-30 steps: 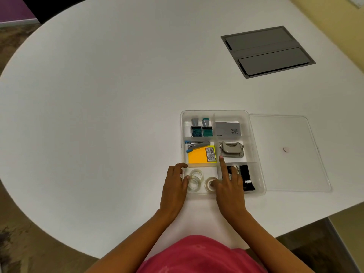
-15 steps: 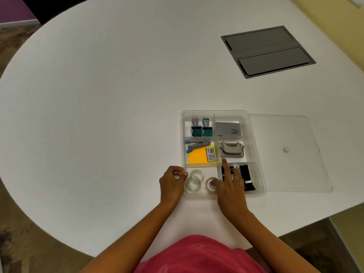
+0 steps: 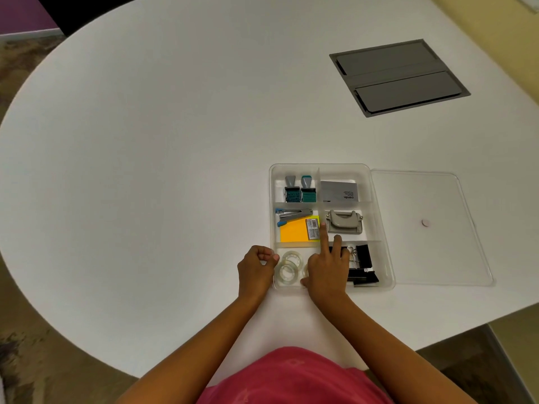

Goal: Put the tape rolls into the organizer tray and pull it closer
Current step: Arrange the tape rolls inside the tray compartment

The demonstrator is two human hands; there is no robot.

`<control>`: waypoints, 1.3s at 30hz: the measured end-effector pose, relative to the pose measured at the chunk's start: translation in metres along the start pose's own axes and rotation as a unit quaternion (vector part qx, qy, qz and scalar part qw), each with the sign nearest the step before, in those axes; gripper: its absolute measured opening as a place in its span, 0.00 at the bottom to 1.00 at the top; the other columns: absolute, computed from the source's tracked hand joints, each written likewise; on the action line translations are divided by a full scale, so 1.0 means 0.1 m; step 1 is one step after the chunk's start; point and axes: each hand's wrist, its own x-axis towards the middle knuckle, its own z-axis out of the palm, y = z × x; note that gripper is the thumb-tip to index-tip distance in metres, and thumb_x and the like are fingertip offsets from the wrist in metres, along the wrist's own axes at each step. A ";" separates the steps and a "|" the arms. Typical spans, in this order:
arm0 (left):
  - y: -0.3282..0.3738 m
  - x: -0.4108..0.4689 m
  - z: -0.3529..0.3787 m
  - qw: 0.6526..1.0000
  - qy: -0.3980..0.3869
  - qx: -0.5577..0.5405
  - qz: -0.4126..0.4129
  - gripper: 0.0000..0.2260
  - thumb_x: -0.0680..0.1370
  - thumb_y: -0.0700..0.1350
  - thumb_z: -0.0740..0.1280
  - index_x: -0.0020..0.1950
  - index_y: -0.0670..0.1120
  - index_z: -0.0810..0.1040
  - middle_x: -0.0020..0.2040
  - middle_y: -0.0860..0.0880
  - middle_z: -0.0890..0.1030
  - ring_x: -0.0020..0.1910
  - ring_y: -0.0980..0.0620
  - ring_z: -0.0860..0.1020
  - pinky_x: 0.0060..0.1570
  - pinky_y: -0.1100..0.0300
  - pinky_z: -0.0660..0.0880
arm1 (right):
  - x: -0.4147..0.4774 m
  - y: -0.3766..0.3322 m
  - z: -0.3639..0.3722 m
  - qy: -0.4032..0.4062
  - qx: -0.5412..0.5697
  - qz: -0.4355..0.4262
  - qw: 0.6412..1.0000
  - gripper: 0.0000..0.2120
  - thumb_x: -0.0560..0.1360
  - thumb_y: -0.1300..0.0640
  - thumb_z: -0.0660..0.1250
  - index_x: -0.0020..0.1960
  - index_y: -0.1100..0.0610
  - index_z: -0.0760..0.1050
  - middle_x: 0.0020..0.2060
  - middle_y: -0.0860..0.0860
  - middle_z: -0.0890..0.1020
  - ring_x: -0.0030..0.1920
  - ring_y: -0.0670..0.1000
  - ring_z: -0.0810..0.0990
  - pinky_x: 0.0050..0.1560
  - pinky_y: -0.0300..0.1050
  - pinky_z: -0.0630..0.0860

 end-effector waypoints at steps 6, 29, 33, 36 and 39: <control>-0.02 0.00 0.00 1.000 0.002 0.003 0.006 0.05 0.74 0.43 0.70 0.45 0.49 0.75 0.37 0.60 0.75 0.37 0.62 0.74 0.46 0.59 0.76 | 0.07 -0.01 0.09 0.022 0.017 0.020 0.999 0.14 0.77 0.57 0.64 0.62 0.58 0.75 0.79 0.51 0.44 0.76 0.59 0.51 0.74 0.53 0.56; -0.01 0.00 0.00 1.000 0.003 0.015 -0.002 0.05 0.74 0.43 0.70 0.46 0.47 0.75 0.40 0.53 0.77 0.42 0.54 0.76 0.49 0.56 0.78 | -0.13 -0.04 -0.05 0.148 0.040 -0.114 0.982 0.13 0.54 0.67 0.82 0.34 0.60 0.82 0.38 0.56 0.84 0.40 0.57 0.82 0.36 0.47 0.78; 0.00 0.00 0.00 1.000 -0.002 0.020 -0.002 0.07 0.74 0.42 0.70 0.50 0.43 0.77 0.43 0.50 0.78 0.44 0.52 0.77 0.51 0.53 0.79 | -0.11 -0.06 -0.05 0.132 0.041 -0.241 0.961 0.16 0.47 0.68 0.83 0.29 0.57 0.82 0.30 0.53 0.82 0.33 0.54 0.81 0.28 0.42 0.77; 0.01 -0.01 -0.01 1.000 -0.001 0.022 -0.001 0.08 0.74 0.42 0.70 0.51 0.41 0.78 0.44 0.49 0.79 0.44 0.51 0.77 0.52 0.52 0.80 | -0.06 -0.07 -0.07 0.088 -0.031 -0.267 0.959 0.15 0.47 0.55 0.86 0.29 0.50 0.82 0.34 0.50 0.82 0.36 0.52 0.82 0.35 0.40 0.77; 0.00 -0.02 -0.01 1.000 0.000 0.016 -0.002 0.06 0.74 0.42 0.70 0.50 0.42 0.78 0.43 0.50 0.79 0.44 0.51 0.78 0.52 0.49 0.80 | -0.03 -0.10 -0.09 0.075 -0.085 -0.256 0.960 0.14 0.48 0.52 0.85 0.27 0.50 0.81 0.37 0.50 0.82 0.39 0.51 0.81 0.38 0.42 0.77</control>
